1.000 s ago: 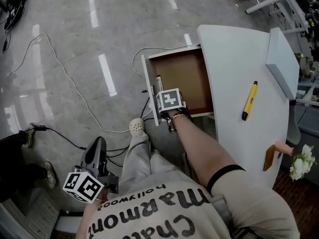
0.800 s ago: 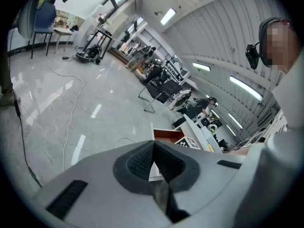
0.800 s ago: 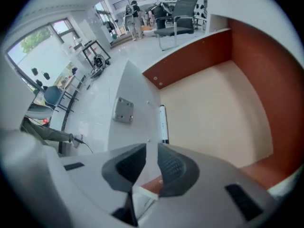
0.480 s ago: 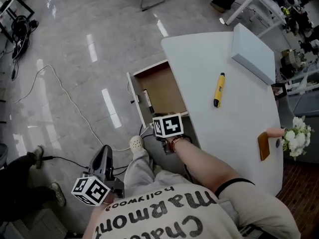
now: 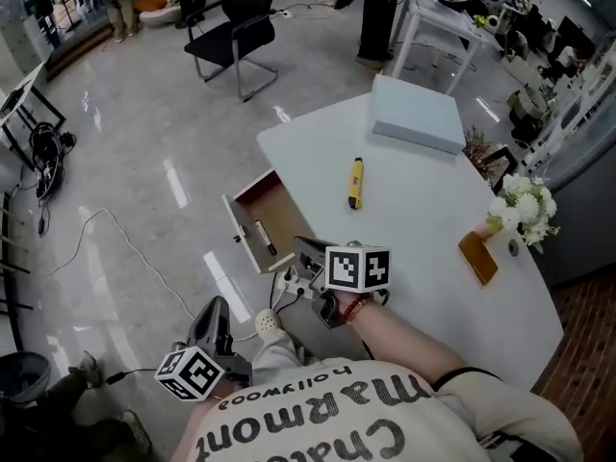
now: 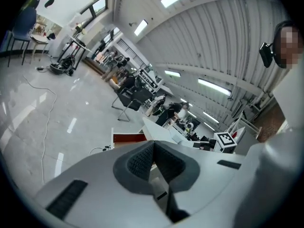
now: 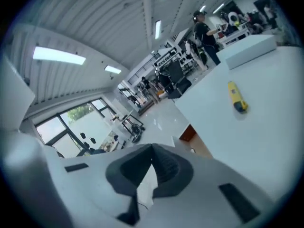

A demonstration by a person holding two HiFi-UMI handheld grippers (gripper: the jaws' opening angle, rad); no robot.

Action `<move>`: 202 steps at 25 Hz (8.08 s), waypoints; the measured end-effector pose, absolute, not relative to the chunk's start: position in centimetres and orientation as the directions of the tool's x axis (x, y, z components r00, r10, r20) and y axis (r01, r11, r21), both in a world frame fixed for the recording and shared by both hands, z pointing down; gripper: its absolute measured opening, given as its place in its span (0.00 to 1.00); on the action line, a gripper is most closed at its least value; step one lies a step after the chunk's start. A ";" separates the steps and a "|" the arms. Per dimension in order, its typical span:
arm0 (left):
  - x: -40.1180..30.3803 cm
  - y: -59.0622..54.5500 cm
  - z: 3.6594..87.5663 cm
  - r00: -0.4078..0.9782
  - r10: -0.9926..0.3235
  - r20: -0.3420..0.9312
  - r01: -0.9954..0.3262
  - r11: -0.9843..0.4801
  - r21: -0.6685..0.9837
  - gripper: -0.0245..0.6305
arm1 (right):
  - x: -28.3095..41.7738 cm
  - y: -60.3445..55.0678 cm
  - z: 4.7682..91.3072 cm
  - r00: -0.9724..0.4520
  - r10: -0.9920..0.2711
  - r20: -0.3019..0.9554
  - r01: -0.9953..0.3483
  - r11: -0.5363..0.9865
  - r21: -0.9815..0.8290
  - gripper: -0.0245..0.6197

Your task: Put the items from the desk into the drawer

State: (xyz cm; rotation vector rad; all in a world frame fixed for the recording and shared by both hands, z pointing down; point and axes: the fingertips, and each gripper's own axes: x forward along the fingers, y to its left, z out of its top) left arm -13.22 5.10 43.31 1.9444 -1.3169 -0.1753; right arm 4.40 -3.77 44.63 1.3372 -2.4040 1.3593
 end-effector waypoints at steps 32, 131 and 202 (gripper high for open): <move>-9.8 -13.4 37.8 0.705 -0.683 0.193 -0.613 -0.449 0.650 0.04 | 21.7 -9.0 44.2 -0.013 -0.858 0.513 -0.823 -0.282 -0.493 0.13; -27.5 -18.3 45.1 0.455 -0.831 0.321 -0.705 -0.115 0.700 0.04 | -3.8 -21.4 54.8 -0.552 -0.564 0.614 -0.547 -0.312 -0.777 0.27; -18.8 -18.3 36.5 0.394 -0.903 0.168 -0.757 -0.215 0.617 0.04 | 3.3 -24.5 38.4 -0.413 -0.829 0.376 -0.854 0.209 -0.476 0.04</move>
